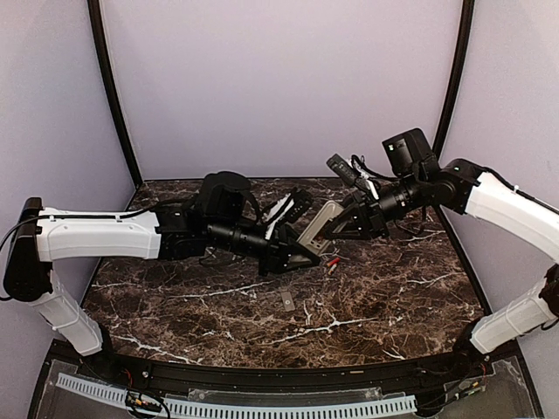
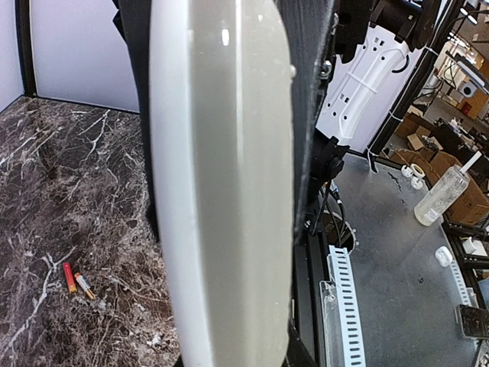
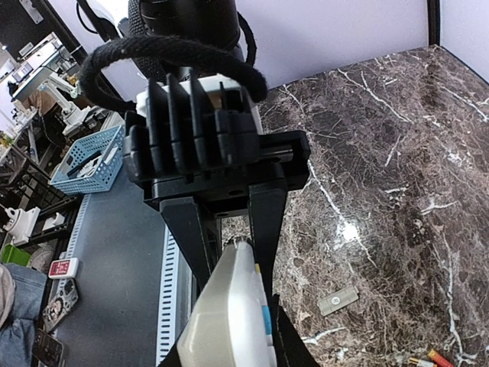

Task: Load the batteries into the remote control
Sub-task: Pass from the left arm to the right

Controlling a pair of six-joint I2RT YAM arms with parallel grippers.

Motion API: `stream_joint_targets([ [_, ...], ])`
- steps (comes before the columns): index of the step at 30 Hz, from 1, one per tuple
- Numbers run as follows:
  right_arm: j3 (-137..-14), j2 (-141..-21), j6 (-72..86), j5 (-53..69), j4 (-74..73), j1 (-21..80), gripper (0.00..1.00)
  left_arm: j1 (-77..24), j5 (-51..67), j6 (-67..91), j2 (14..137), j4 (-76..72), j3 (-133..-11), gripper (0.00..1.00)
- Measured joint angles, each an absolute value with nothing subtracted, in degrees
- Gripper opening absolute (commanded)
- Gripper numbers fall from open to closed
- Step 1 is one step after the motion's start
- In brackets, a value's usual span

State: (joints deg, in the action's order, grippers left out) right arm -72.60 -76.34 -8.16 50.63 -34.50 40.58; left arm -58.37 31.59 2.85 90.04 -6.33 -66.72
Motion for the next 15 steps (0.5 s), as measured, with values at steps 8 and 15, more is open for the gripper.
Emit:
stream_joint_targets([
  [8, -72.75, -76.34, -9.17, 49.41, -34.41, 40.6, 0.08, -58.39, 30.81, 3.84, 90.04, -5.56, -67.13, 0.16],
  [15, -72.84, -76.34, -6.59, 48.18, -35.03, 40.21, 0.01, -58.7, 26.61, 0.27, 90.04, -4.27, -67.48, 0.52],
])
